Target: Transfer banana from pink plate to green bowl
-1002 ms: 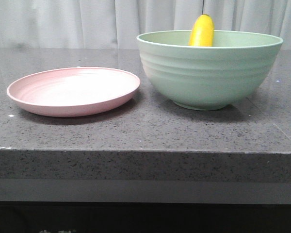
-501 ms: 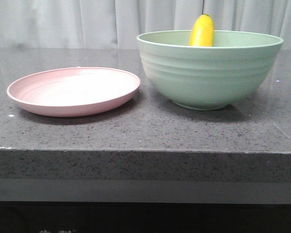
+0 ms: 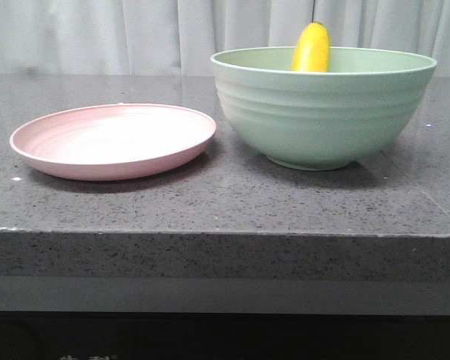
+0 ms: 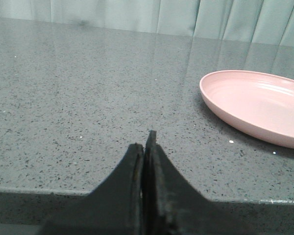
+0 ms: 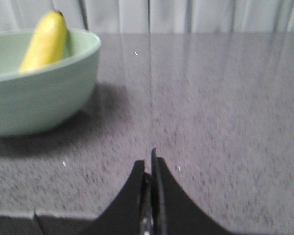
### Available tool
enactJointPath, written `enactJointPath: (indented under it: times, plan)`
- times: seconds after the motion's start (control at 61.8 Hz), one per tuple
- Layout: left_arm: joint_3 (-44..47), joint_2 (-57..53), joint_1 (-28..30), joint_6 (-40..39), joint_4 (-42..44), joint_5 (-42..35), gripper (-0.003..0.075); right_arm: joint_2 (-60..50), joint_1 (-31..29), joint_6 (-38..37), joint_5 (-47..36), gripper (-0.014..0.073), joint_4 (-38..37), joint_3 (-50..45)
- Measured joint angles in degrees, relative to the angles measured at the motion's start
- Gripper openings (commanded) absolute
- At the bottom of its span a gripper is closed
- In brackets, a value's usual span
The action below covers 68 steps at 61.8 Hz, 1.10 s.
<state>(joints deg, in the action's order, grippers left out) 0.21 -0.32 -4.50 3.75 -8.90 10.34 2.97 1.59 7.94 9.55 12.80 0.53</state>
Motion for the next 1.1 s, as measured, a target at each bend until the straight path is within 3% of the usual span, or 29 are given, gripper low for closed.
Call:
enactJointPath:
  times: [1.1]
  plan:
    - [0.0, 0.0, 0.0, 0.0, 0.0, -0.2, -0.0018, -3.5, -0.3, 0.0, 0.3, -0.0069, -0.1, -2.1]
